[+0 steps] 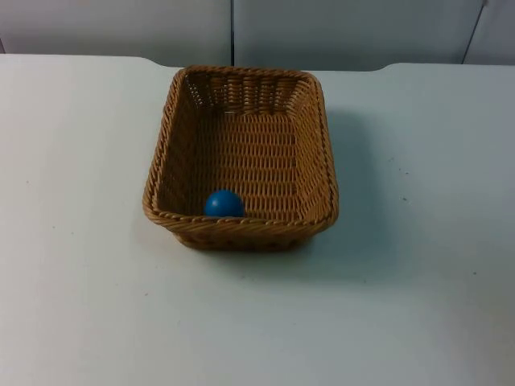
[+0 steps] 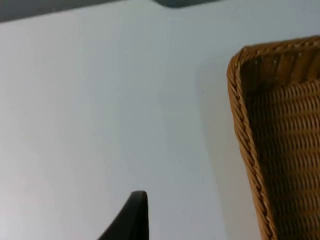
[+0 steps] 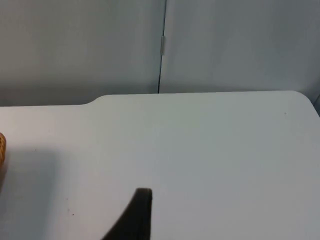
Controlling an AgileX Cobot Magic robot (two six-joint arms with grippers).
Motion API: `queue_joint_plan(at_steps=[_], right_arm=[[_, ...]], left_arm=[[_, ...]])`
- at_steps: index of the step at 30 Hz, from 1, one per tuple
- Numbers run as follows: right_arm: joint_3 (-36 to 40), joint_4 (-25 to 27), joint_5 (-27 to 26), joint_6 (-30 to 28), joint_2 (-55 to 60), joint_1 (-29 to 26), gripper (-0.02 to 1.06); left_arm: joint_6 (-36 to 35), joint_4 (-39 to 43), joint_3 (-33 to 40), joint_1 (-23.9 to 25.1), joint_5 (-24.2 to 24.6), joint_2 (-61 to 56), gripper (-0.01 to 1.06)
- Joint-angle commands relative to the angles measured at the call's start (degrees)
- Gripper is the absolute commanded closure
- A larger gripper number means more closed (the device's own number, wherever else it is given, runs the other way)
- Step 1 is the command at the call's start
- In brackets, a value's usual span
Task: Pick up the basket with the left hand and place the ball into the basket with the right hand.
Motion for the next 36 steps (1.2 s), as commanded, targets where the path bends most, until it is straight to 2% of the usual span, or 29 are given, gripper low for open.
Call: queue_joint_plan(at_steps=[1, 11, 17, 20, 22, 24, 25, 28, 36], right_arm=[[0.2, 0.3, -1.0, 0.2, 0.2, 0.2, 0.09], [0.2, 0.3, -1.3, 0.2, 0.2, 0.2, 0.09], [0.2, 0.3, -1.7, 0.2, 0.2, 0.2, 0.09], [0.2, 0.3, -1.7, 0.2, 0.2, 0.2, 0.09], [0.2, 0.3, -1.7, 0.2, 0.2, 0.2, 0.09], [0.2, 0.3, -1.7, 0.2, 0.2, 0.2, 0.09], [0.2, 0.3, -1.7, 0.2, 0.2, 0.2, 0.09], [0.2, 0.3, -1.7, 0.2, 0.2, 0.2, 0.09], [0.2, 0.3, -1.8, 0.2, 0.2, 0.2, 0.09]], left_arm=[[0.0, 1.7, 0.0, -0.4, 0.7, -4.2, 0.0], [0.0, 6.6, 0.0, -0.4, 0.5, -18.4, 0.0], [1.6, 8.1, 0.1, -0.4, -1.5, -20.2, 0.0], [1.8, 8.1, 1.3, -0.4, -3.5, -20.0, 0.0], [2.5, 8.1, 4.9, 0.5, -7.8, -20.0, 0.0], [2.5, 4.3, 10.6, 2.9, -11.7, -20.1, 0.0], [2.5, 4.3, 10.6, 2.9, -11.7, -20.1, 0.0], [5.4, -3.9, 15.9, 6.6, -16.6, -22.2, 0.0], [2.9, -5.2, 16.1, 9.5, -16.6, -28.7, 0.0]])
